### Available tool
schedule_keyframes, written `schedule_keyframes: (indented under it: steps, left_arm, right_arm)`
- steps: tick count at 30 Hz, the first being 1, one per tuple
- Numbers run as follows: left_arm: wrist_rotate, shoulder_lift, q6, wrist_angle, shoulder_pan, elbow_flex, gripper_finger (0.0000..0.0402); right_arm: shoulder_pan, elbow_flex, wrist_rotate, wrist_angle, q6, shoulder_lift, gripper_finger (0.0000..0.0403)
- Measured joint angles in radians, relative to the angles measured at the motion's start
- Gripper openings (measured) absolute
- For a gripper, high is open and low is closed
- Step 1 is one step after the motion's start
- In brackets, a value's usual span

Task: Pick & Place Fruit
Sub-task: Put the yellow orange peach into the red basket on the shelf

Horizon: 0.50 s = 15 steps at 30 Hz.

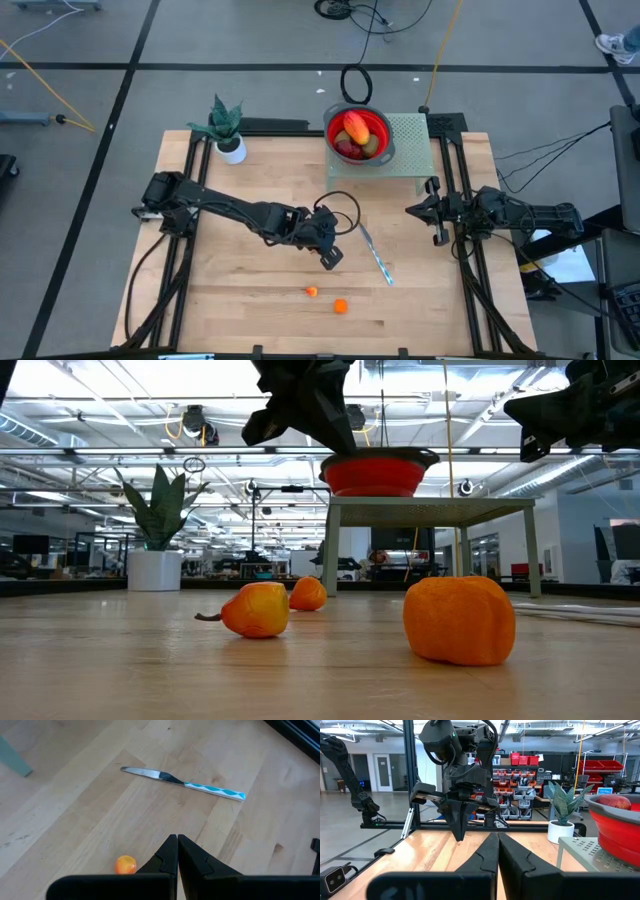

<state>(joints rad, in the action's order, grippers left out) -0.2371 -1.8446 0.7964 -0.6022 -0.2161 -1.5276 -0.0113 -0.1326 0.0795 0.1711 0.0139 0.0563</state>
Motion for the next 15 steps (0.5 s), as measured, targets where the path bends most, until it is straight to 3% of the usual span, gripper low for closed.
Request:
schedule_keyframes:
  steps: [15]
  left_arm:
    - [0.016,-0.008,0.044,-0.053,0.000,0.000,0.0010]
  right_arm:
    - [0.000,0.000,0.000,0.000,0.000,0.000,0.0000]
